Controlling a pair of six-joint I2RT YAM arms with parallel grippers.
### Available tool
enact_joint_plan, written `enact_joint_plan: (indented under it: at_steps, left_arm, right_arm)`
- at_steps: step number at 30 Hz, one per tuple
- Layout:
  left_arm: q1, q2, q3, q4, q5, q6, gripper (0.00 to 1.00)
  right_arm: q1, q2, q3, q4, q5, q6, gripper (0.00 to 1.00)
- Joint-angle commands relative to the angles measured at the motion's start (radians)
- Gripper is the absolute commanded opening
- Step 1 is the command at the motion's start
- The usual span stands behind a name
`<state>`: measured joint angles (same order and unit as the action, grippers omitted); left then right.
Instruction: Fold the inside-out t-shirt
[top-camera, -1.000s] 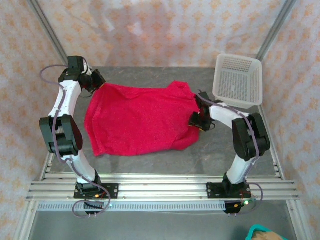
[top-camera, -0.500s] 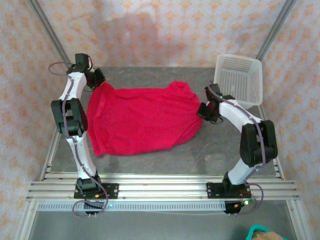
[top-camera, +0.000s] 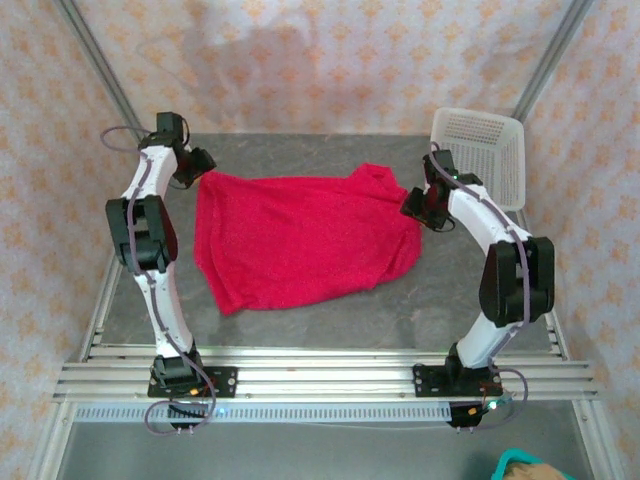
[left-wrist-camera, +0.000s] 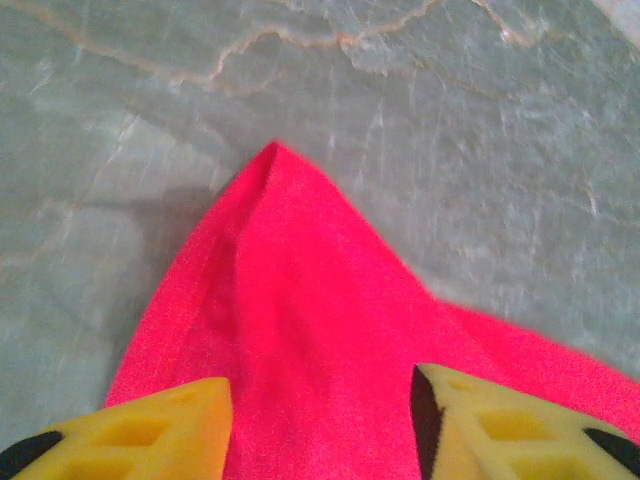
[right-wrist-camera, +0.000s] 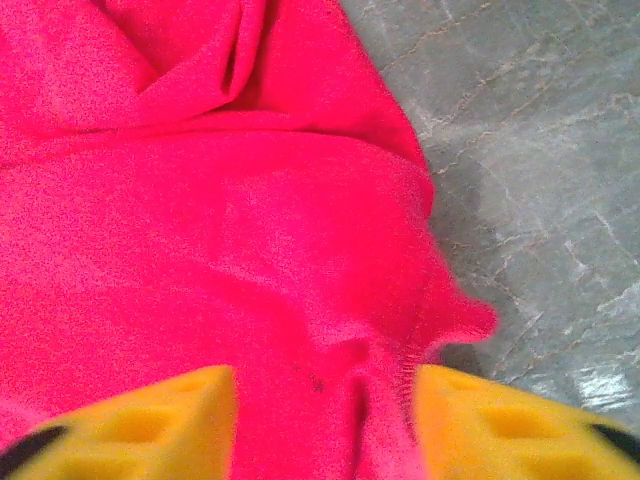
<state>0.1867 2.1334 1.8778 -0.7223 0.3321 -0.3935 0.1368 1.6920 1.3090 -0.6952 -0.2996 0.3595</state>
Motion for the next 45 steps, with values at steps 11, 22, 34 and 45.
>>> enact_joint_plan:
  at_steps: [11, 22, 34, 45]
  left_arm:
    - [-0.23, -0.989, -1.059, 0.073, -0.005, -0.087, 0.56]
    - [-0.29, -1.011, -1.212, 0.089, -0.005, -0.105, 0.49]
    - [-0.331, -0.884, -1.292, 0.244, 0.004, -0.166, 0.0]
    - [0.138, -0.911, -0.851, 0.015, 0.142, -0.031, 0.0]
  right_arm:
    - [0.066, -0.304, -0.392, 0.038, 0.006, 0.073, 0.65]
    - [0.101, -0.291, -0.528, 0.108, 0.006, 0.107, 0.64]
    - [0.1, -0.165, -0.49, 0.201, -0.006, 0.118, 0.53]
    - [0.059, -0.399, -0.396, -0.044, 0.117, 0.043, 0.0]
